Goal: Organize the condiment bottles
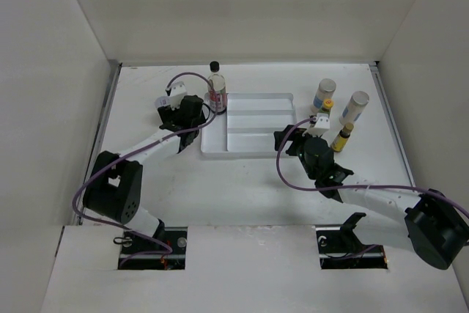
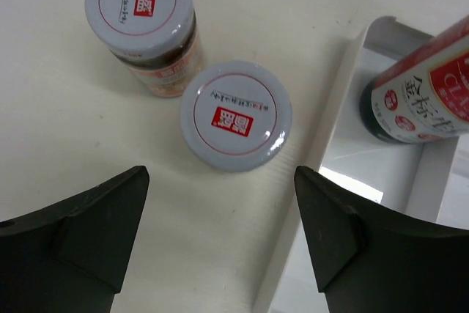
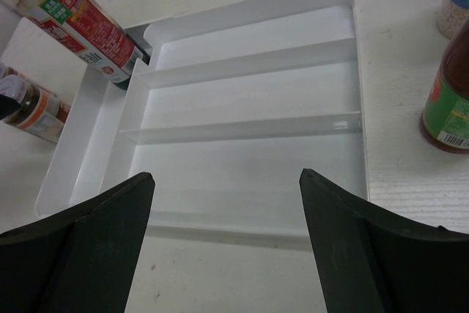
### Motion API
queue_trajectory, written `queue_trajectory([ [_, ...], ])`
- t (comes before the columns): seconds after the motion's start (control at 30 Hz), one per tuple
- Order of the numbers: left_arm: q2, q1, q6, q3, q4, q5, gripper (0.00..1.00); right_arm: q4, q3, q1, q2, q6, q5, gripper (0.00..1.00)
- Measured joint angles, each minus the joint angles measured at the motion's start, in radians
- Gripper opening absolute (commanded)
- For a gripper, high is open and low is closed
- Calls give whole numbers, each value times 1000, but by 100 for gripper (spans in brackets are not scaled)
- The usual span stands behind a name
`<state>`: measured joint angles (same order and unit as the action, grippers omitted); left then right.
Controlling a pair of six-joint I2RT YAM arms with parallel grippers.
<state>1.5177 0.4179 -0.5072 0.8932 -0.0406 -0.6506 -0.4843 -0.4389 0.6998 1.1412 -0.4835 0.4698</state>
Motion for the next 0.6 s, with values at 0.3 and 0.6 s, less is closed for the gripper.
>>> queue_trajectory([
  [0.3, 127, -47, 1, 95, 47, 18, 69, -1, -6, 2, 21, 0, -15, 87],
  [0.6, 140, -53, 3, 92, 66, 24, 41, -2, -6, 2, 24, 0, -19, 87],
])
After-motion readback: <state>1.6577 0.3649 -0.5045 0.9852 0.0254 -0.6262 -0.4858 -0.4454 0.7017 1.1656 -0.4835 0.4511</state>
